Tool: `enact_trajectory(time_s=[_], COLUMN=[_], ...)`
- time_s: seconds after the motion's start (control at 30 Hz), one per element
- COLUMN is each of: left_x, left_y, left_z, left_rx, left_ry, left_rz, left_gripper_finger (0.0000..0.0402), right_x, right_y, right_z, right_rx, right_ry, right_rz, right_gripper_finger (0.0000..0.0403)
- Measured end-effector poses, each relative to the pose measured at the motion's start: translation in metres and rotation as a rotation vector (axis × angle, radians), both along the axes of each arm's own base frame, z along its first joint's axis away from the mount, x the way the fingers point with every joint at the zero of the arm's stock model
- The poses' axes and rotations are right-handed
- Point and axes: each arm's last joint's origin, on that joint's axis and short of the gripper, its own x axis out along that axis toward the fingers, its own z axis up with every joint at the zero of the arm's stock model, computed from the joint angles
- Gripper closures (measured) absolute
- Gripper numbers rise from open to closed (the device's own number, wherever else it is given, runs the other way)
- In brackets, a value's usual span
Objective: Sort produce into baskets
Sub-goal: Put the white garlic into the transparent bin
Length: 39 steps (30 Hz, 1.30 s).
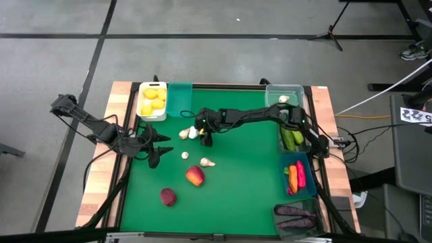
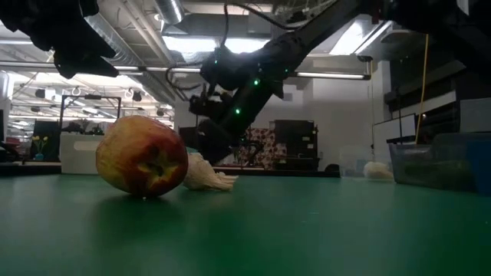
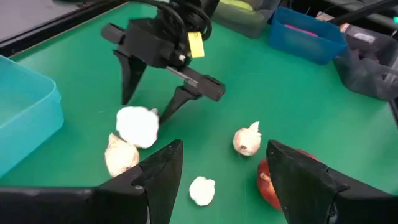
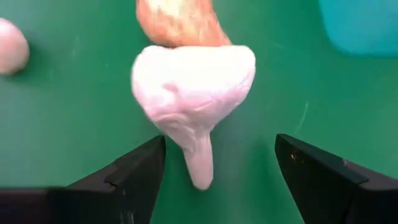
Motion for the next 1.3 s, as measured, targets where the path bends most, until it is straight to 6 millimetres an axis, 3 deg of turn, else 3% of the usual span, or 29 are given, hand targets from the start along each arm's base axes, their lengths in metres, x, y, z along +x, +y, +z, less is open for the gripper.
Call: enact_trajectory(time_s=[0.27,0.4,0.93,1.13,1.3], left_x=[0.001,0.003,0.022,0.026,0.028], left_y=[0.000,-0.001,-0.011,-0.013,-0.014], left_z=[0.000,-0.003,-0.029,-0.034,-0.034], left_rx=[0.028,0.036,0.037,0.033,0.030], left_ry=[0.009,0.028,0.158,0.182,0.169], left_rz=[-0.011,-0.009,0.080,0.098,0.097], left_gripper_finger=[0.0176,0.0176,0.0176,0.0176,0.0176], right_x=[0.004,0.005,0.006,0.004,-0.005], right_y=[-0.001,-0.002,-0.002,-0.003,-0.004], right_z=[-0.010,-0.009,-0.015,-0.011,0.012], right_rx=[-0.017,-0.024,-0.051,-0.083,-0.100], right_ry=[-0.019,-0.031,-0.014,-0.002,0.022], right_rz=[-0.010,-0.017,-0.038,-0.065,-0.081], right_gripper_finger=[0.0101,0.0128,0.0388,0.0385,0.0391])
